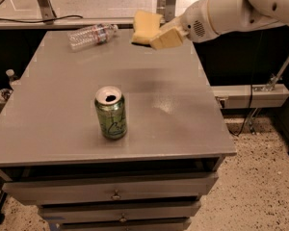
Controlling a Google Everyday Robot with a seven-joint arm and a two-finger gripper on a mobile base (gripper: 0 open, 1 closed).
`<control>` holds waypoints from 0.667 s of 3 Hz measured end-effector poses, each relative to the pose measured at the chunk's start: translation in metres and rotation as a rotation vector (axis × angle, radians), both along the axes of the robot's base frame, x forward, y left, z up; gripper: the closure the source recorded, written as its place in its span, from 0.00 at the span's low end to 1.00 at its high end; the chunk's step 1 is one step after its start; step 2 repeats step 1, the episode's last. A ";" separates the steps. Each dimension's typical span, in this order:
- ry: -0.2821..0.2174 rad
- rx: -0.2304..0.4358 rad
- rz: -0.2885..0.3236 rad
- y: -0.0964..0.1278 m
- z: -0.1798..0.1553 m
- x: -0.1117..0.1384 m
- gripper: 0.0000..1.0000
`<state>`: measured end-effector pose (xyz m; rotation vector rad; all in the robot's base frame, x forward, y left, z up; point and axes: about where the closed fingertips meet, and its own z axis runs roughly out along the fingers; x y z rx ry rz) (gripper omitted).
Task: Pick sponge
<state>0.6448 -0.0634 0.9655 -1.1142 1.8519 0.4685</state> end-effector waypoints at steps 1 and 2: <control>-0.002 0.025 0.024 0.010 0.008 -0.004 1.00; -0.002 0.025 0.024 0.010 0.008 -0.004 1.00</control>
Offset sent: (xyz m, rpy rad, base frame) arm 0.0000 0.0000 0.0000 0.0000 0.0000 0.0000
